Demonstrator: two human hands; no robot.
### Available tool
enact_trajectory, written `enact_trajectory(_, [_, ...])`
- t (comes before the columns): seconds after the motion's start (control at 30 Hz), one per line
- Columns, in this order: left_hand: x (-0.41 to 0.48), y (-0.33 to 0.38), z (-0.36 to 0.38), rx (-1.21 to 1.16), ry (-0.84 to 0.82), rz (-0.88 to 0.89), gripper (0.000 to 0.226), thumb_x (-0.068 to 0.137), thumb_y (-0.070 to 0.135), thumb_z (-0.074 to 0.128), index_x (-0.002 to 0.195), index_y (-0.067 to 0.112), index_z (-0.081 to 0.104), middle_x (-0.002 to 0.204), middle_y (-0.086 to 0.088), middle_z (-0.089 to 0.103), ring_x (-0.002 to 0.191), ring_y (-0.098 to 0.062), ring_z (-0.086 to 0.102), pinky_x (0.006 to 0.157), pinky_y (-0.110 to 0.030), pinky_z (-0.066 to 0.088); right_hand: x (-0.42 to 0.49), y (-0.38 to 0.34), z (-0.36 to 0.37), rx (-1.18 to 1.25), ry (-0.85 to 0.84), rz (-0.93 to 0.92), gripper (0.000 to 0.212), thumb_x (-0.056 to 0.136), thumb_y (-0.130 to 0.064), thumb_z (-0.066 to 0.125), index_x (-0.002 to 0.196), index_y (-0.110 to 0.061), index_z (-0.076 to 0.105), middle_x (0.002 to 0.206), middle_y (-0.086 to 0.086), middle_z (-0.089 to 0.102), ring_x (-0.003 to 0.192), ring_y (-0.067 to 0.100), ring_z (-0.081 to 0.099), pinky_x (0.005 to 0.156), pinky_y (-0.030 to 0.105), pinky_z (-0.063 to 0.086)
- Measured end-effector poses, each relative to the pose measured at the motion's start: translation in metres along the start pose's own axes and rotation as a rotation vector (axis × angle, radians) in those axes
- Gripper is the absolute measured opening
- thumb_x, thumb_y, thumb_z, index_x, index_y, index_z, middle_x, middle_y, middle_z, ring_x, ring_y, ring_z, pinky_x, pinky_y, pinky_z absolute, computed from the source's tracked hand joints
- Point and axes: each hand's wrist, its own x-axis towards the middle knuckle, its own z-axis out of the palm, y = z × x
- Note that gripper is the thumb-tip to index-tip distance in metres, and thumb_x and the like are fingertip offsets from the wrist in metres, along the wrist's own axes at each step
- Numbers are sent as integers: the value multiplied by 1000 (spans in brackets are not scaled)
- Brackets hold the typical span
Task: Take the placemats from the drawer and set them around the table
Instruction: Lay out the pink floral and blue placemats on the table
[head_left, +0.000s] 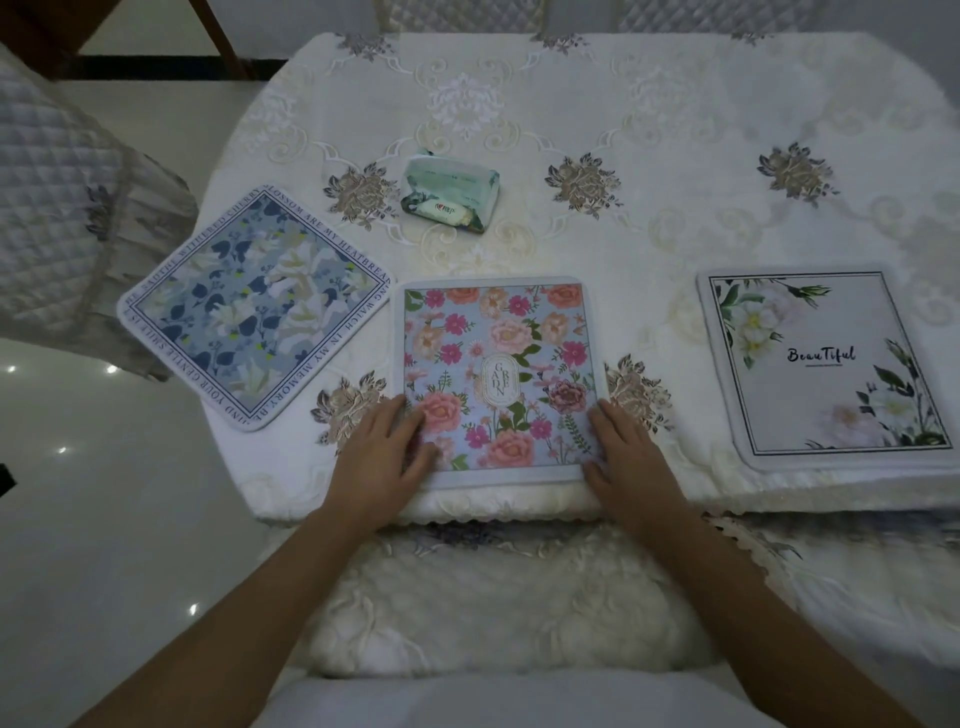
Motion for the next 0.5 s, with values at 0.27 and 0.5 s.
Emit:
enact_trajectory(0.27, [-21, 16, -1, 20, 27, 27, 54, 96, 55, 32, 128, 22, 59, 141, -9, 51, 129, -27, 45, 104, -43, 40, -5, -18, 0, -47, 68, -91, 53, 90, -25, 58, 139, -9, 48, 147, 12, 45, 134, 31, 38, 112, 47, 35])
enact_trajectory(0.5, [-23, 59, 15, -12, -3, 232, 44, 99, 48, 37, 124, 23, 62, 129, -3, 57, 119, -22, 51, 96, -39, 44, -5, -66, 17, -78, -57, -415, 55, 89, -27, 53, 142, -16, 43, 148, 5, 42, 136, 26, 36, 108, 45, 38])
